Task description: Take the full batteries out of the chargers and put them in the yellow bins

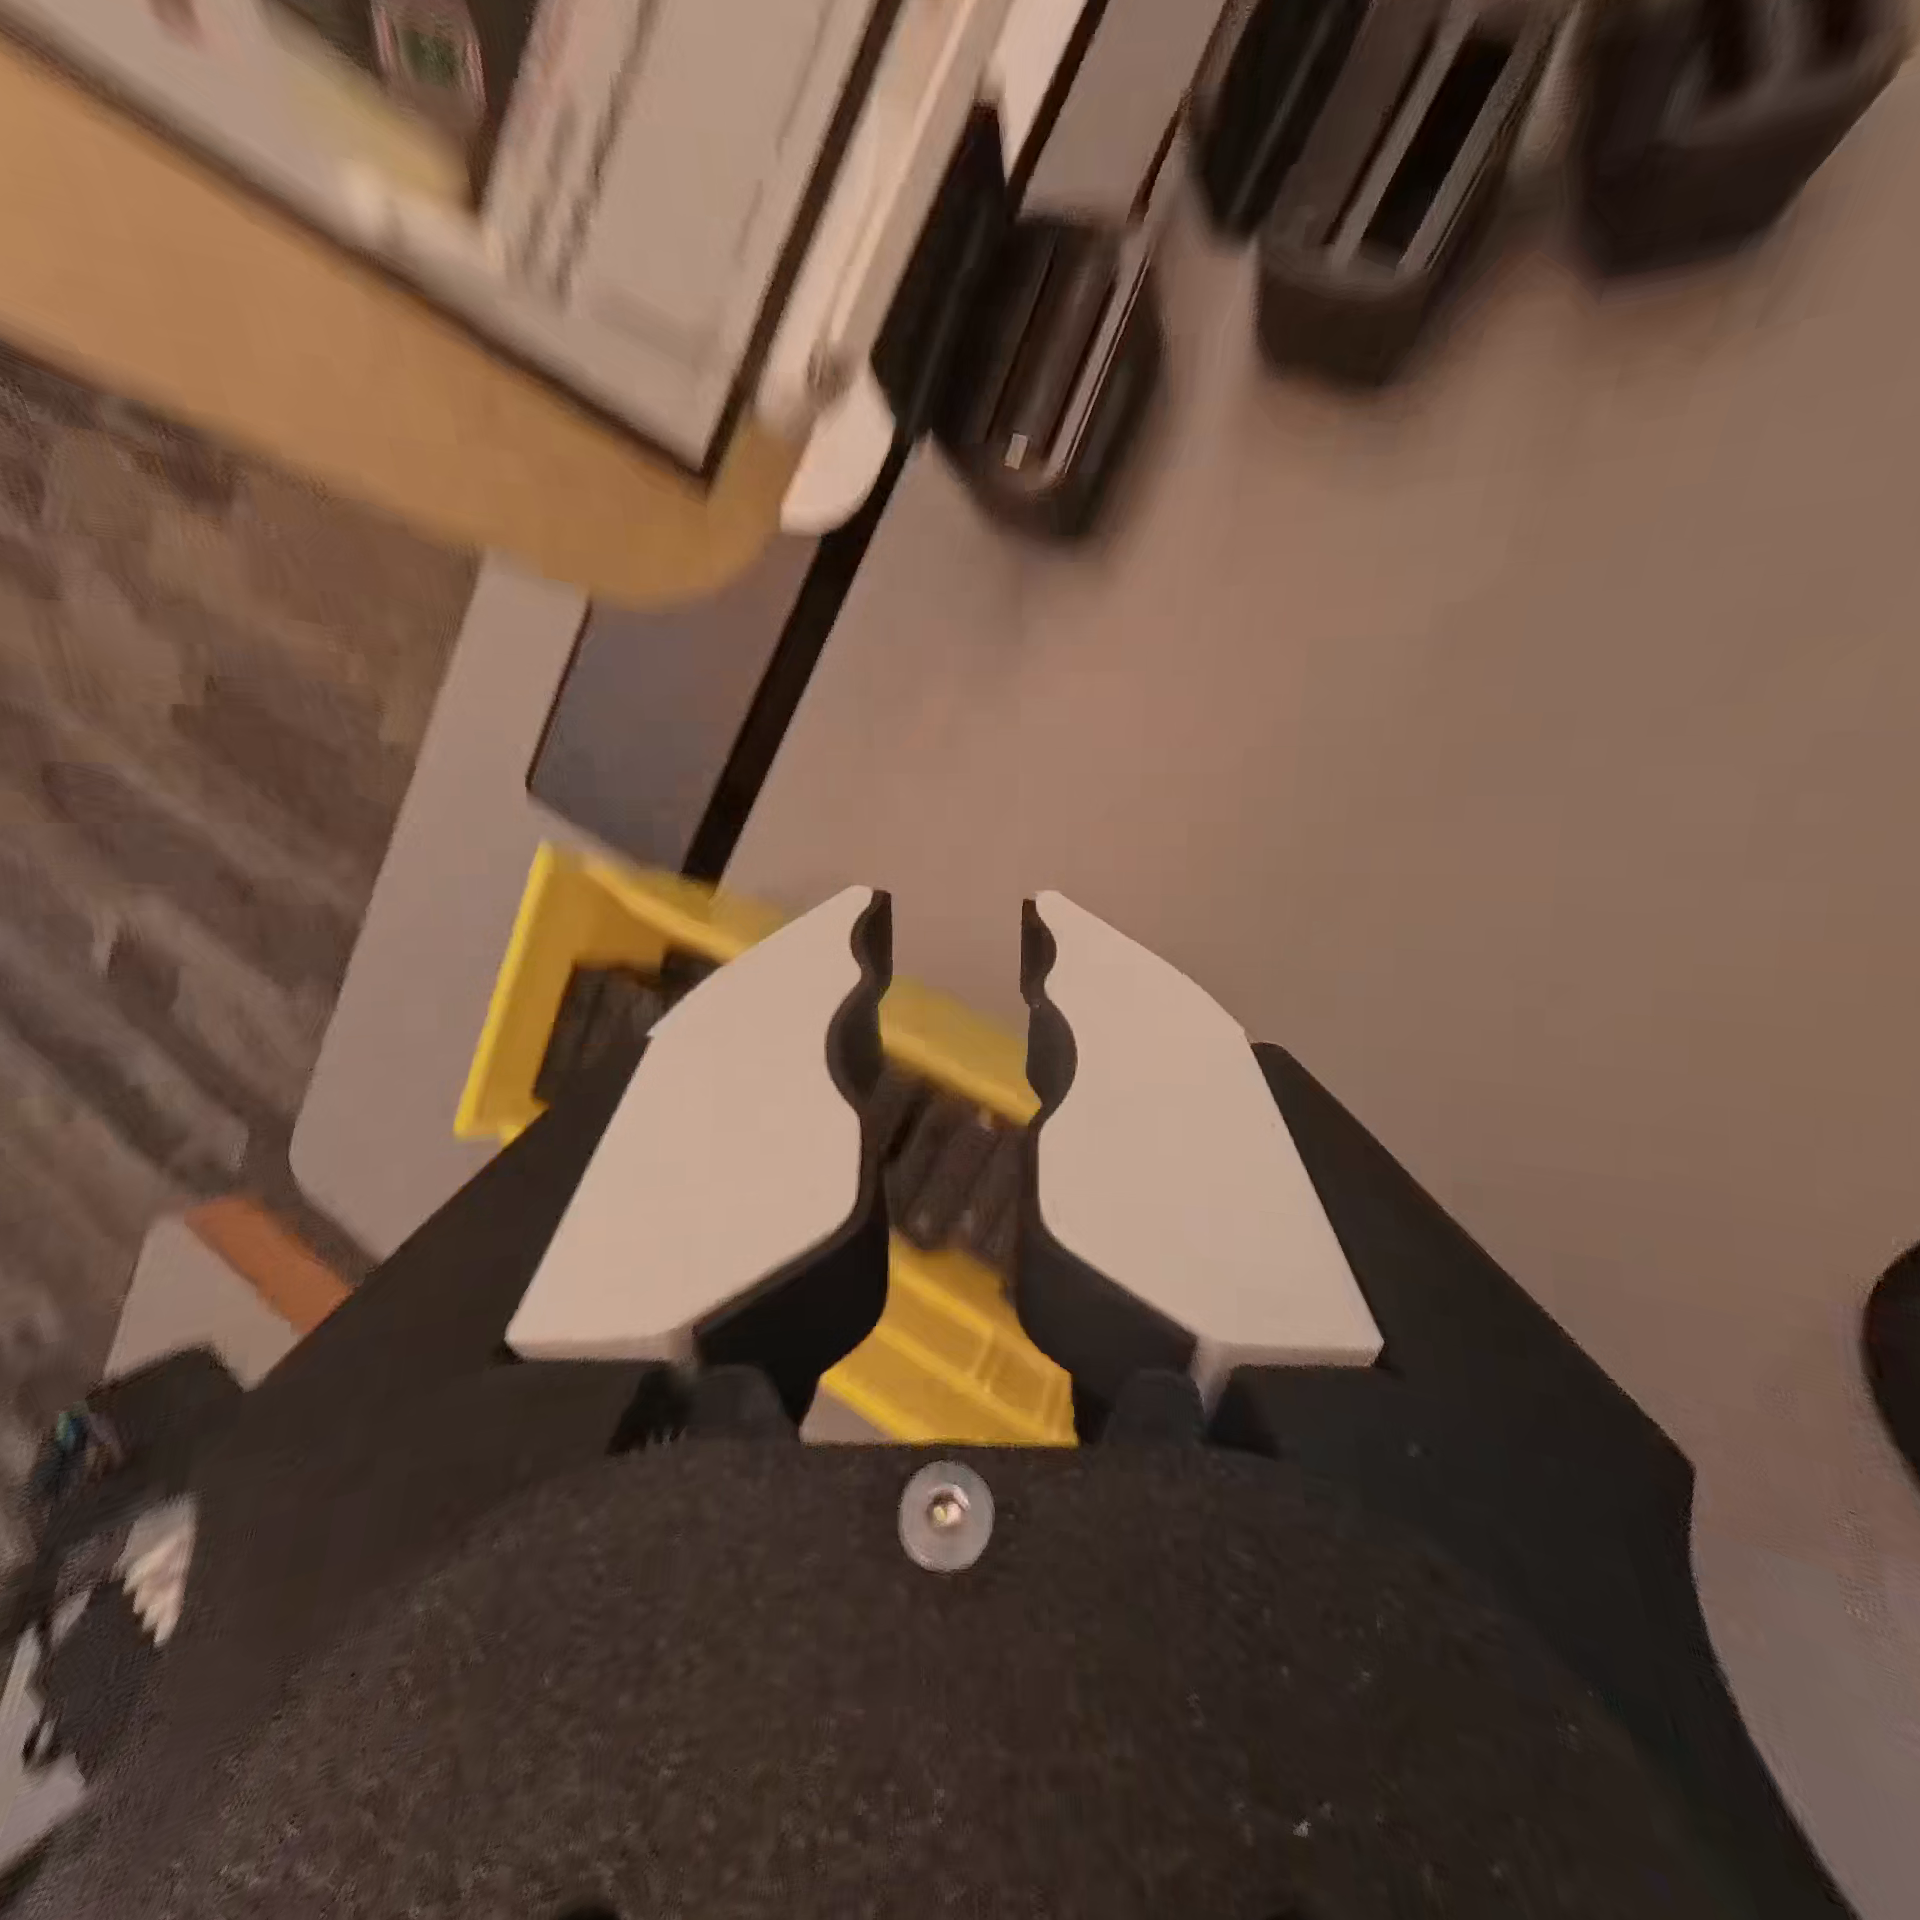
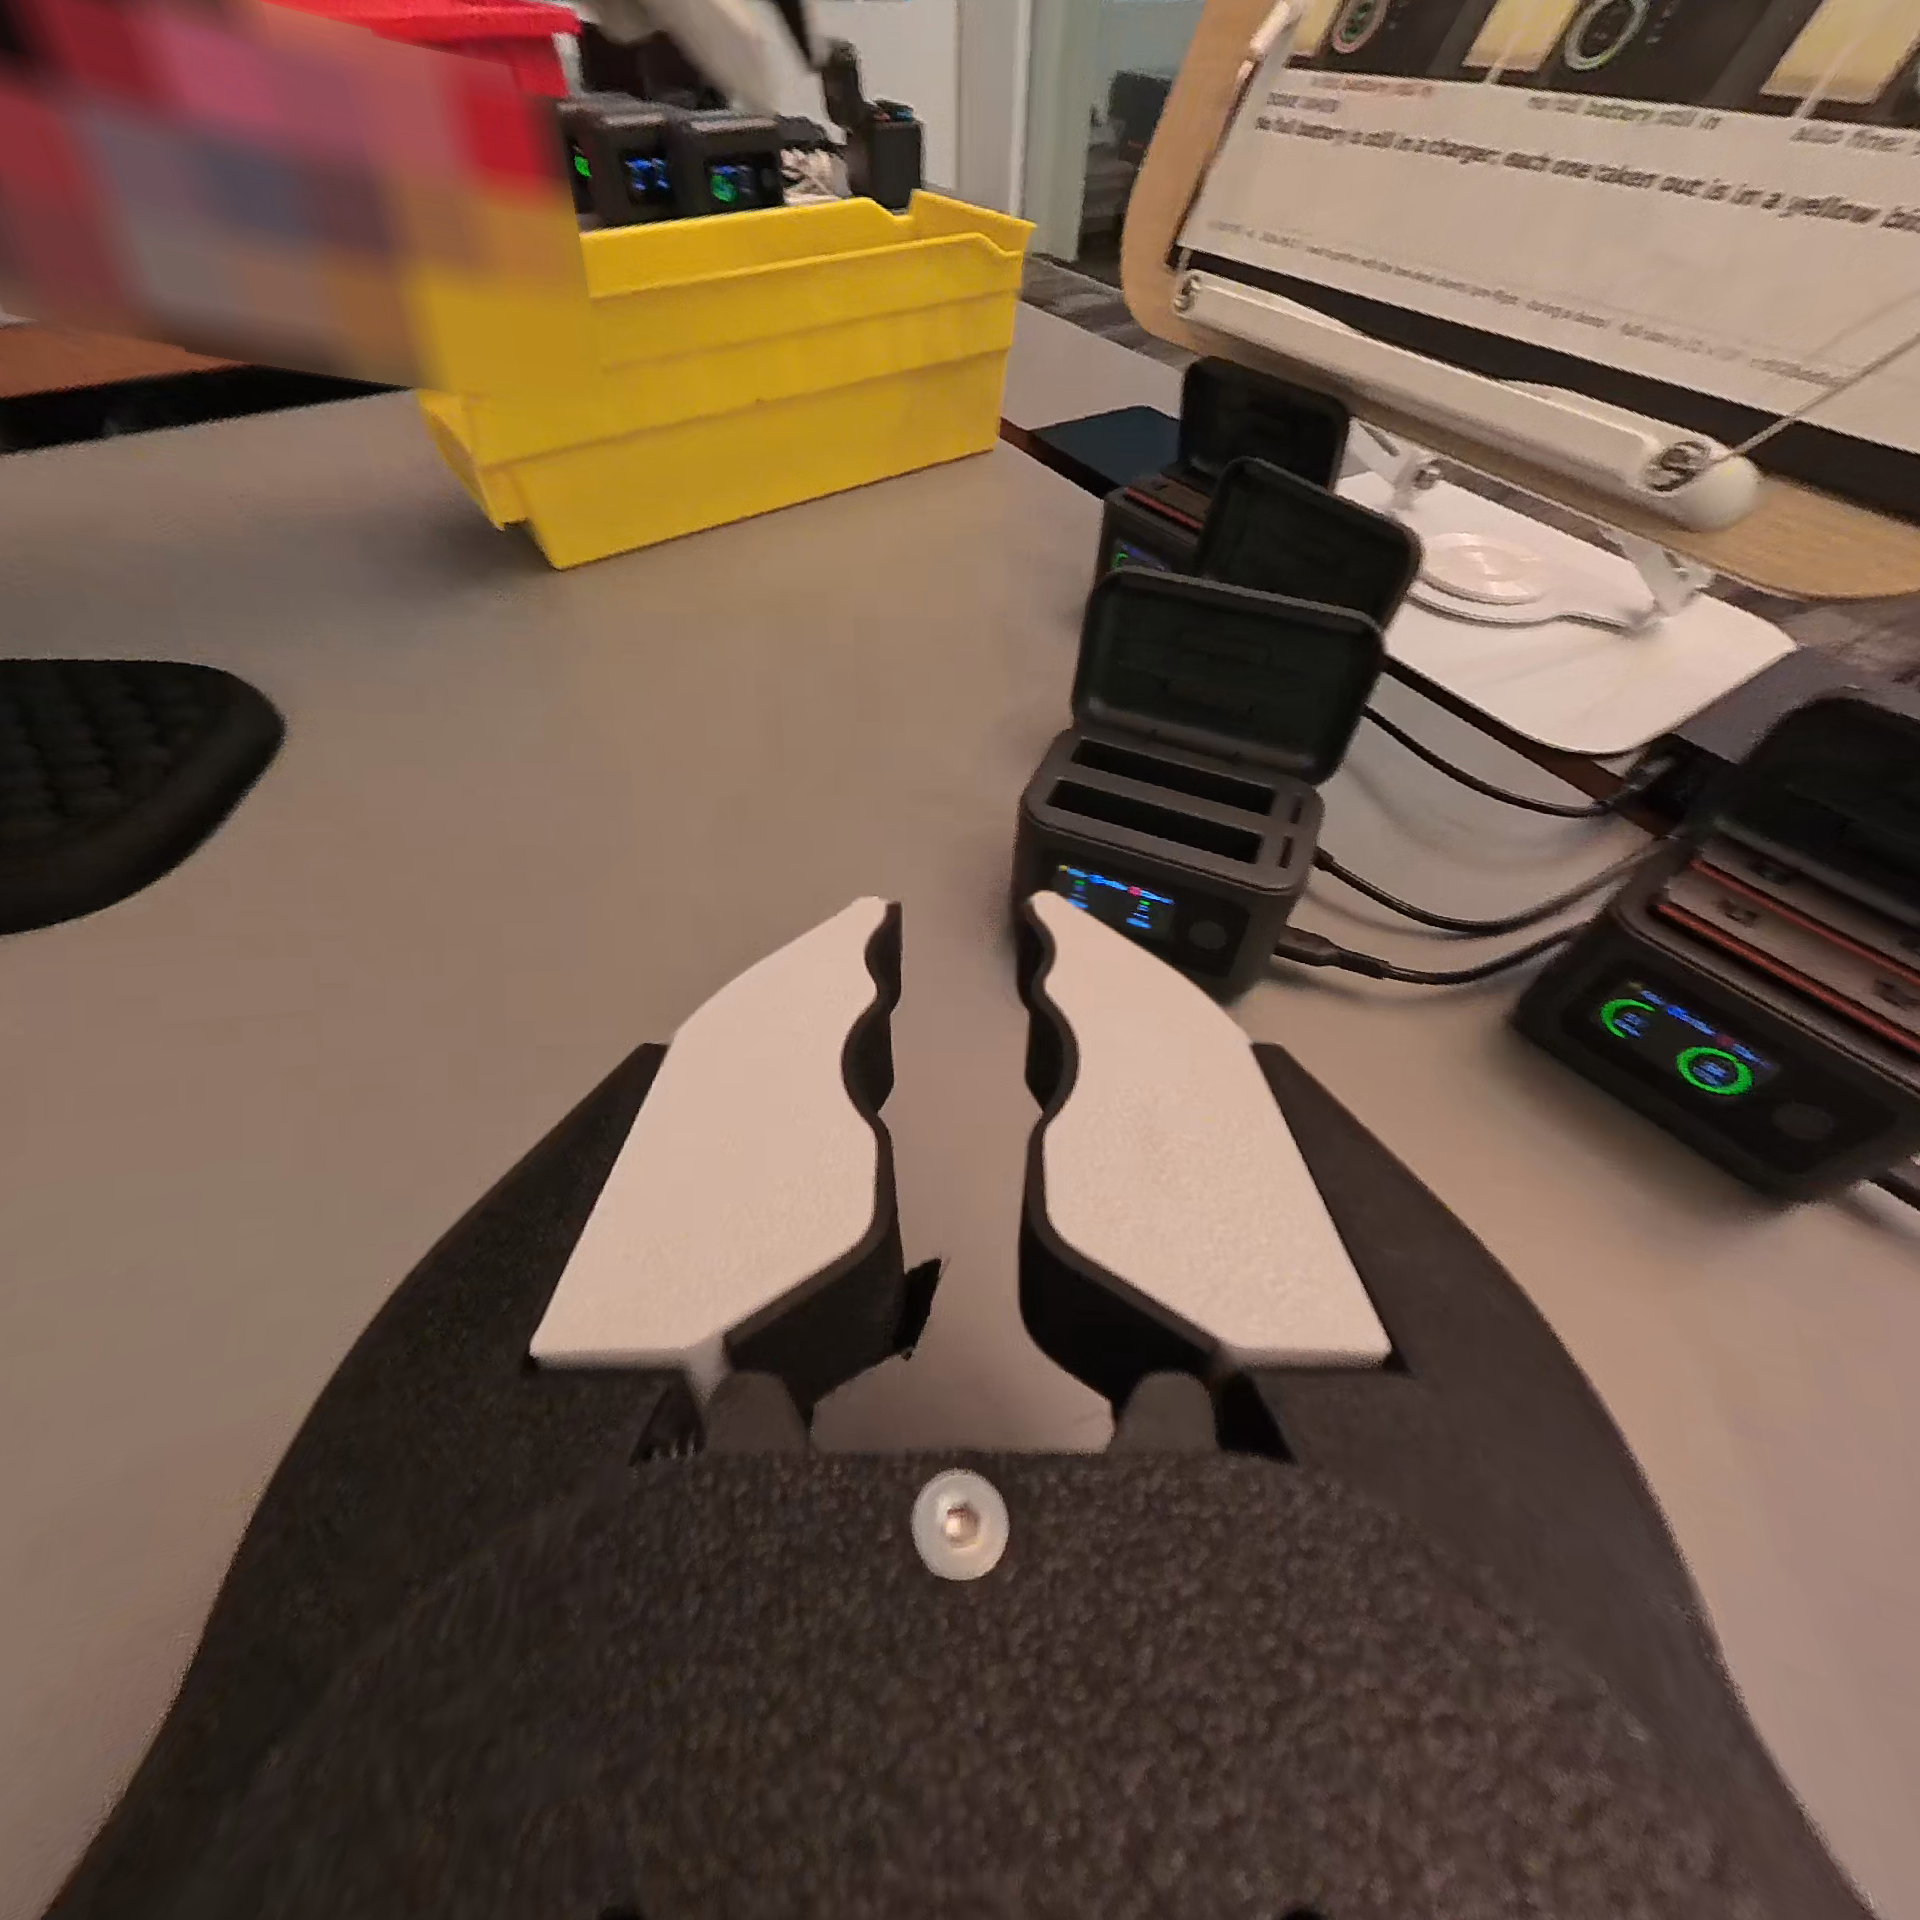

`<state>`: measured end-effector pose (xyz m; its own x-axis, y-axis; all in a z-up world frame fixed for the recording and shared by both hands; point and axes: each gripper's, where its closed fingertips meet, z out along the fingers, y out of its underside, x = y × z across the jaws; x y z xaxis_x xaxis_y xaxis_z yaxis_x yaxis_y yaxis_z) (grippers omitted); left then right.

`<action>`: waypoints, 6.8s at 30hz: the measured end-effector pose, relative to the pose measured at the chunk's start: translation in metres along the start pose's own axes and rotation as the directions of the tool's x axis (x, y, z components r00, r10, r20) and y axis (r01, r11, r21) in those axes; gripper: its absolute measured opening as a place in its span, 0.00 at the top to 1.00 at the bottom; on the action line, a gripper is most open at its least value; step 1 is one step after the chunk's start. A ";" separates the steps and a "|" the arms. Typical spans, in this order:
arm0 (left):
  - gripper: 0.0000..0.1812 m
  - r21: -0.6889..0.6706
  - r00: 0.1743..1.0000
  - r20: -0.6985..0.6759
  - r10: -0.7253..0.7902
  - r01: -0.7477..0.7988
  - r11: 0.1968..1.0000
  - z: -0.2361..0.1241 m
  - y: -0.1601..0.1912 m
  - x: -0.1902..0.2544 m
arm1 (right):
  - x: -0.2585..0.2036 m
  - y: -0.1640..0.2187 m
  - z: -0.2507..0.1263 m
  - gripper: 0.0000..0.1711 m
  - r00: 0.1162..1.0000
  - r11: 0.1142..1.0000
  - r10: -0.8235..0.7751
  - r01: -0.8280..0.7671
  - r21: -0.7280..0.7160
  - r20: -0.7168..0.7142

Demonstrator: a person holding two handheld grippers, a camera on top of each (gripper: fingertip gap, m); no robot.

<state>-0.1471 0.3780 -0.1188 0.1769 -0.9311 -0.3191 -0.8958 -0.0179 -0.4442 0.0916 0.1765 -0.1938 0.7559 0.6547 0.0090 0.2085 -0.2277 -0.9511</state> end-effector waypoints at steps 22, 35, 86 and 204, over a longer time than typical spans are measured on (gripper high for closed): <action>0.91 -0.084 0.996 0.076 -0.047 0.053 0.995 0.020 0.095 0.005 | 0.088 0.048 0.060 0.47 0.834 0.929 0.153 -0.305 -0.212 -0.531; 0.87 -0.200 0.991 0.134 0.014 0.013 0.980 0.034 0.113 -0.032 | 0.088 0.033 0.026 0.42 0.807 0.945 0.190 -0.306 -0.119 -0.559; 0.95 -0.278 0.842 0.367 0.395 -0.306 0.910 0.047 0.119 -0.079 | 0.076 0.024 -0.051 0.53 0.832 0.957 0.263 -0.287 0.026 -0.488; 0.92 0.583 0.759 -0.159 0.631 -0.444 0.681 0.009 -0.144 0.289 | -0.081 -0.039 -0.030 0.93 0.905 0.898 -0.423 0.412 0.153 0.047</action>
<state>0.0368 0.1146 -0.1545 -0.4962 -0.7760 -0.3893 -0.4504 0.6134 -0.6488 0.0413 0.1108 -0.1482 0.5669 0.7225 0.3958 0.4039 0.1751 -0.8979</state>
